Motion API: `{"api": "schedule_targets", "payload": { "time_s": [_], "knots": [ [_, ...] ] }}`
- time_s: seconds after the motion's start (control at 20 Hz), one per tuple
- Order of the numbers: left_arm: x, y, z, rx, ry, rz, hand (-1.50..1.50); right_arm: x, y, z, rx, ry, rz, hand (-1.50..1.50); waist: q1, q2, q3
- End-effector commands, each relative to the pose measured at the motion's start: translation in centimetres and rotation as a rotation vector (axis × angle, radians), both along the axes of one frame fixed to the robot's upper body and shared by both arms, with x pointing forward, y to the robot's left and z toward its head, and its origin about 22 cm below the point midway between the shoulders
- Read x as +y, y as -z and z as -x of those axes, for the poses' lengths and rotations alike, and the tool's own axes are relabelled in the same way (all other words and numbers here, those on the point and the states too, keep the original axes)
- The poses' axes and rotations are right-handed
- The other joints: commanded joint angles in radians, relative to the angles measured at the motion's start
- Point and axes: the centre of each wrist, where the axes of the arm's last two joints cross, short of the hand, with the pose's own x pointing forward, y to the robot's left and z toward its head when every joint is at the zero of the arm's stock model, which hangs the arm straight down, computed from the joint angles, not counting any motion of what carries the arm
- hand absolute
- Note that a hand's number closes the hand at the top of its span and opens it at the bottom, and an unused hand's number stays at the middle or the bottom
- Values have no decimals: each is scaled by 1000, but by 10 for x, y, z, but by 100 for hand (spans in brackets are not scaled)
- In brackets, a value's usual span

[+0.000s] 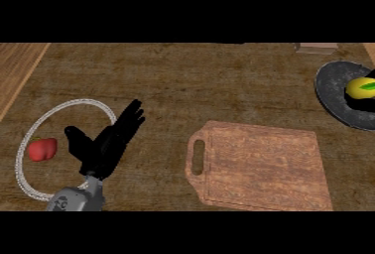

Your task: Pick the lemon from the cutting board and place it in the pan

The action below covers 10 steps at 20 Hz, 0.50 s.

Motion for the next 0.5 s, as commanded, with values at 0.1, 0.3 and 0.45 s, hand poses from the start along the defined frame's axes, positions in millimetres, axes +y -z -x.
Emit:
{"api": "schedule_targets", "payload": {
  "time_s": [0.1, 0.3, 0.45],
  "knots": [
    [1, -4, -1, -11, 34, 5, 0, -24, 6, 14, 155, 143, 12, 150, 37, 18, 0],
    [-15, -11, -4, -37, 40, 5, 0, -25, 12, 17, 335, 98, 70, -150, 44, 18, 1],
    [-8, 1, -2, -17, 43, 4, 0, -14, 22, 14, 322, 51, -4, -150, 41, 24, 4]
  ]
}}
